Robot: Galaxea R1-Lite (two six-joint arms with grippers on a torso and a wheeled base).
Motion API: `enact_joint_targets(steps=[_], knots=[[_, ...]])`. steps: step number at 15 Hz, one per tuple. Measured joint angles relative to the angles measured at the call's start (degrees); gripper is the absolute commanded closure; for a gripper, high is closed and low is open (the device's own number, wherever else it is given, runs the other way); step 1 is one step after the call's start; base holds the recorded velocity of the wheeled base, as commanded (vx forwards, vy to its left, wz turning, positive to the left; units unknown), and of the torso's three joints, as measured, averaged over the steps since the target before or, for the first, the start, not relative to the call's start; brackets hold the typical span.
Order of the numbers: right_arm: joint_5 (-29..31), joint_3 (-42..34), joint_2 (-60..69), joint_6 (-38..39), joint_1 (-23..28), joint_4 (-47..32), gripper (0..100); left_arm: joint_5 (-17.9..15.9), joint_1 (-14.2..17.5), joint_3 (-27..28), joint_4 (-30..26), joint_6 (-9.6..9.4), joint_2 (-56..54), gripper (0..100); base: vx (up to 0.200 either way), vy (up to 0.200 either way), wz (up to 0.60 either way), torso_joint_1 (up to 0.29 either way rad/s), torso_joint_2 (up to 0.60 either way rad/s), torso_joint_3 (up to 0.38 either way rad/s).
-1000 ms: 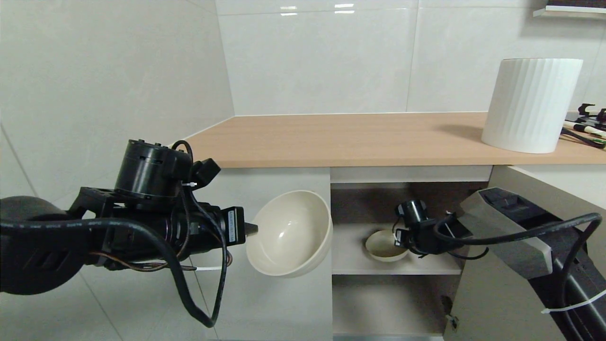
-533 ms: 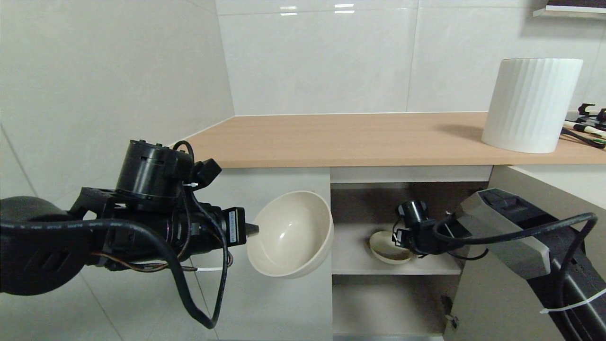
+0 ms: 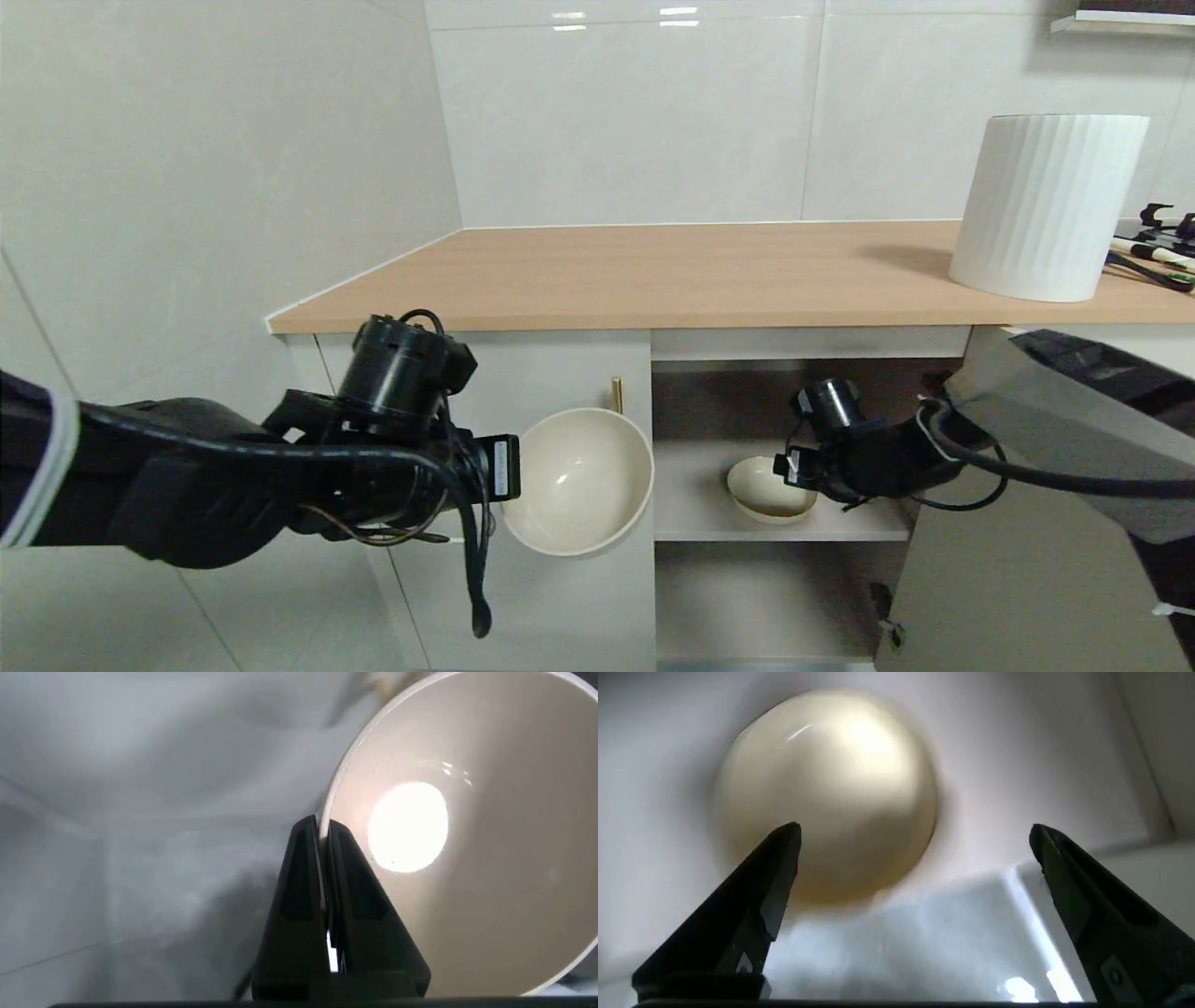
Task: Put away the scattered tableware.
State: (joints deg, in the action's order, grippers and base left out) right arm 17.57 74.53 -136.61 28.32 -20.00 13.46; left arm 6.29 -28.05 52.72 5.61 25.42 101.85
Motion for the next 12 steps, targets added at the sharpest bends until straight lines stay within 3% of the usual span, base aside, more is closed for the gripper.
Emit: enact_joint_targets(steps=[3,7,12], knots=[[-6.81,-9.09,12.28,-0.35,-4.46,-0.95,0,2.4,-4.33,0.24,0.52,-0.02,4.99,100,0.0,0.0,0.0,0.0,0.0,0.0],[-13.9,-14.2,26.64,-0.24,-13.37,-10.09,0,3.34,-6.92,-0.02,0.41,-0.02,8.23,100,0.0,0.0,0.0,0.0,0.0,0.0],[-14.15,-15.56,29.44,-0.11,-21.77,-11.41,0,3.36,-8.39,-0.11,0.49,0.01,8.98,100,0.0,0.0,0.0,0.0,0.0,0.0]])
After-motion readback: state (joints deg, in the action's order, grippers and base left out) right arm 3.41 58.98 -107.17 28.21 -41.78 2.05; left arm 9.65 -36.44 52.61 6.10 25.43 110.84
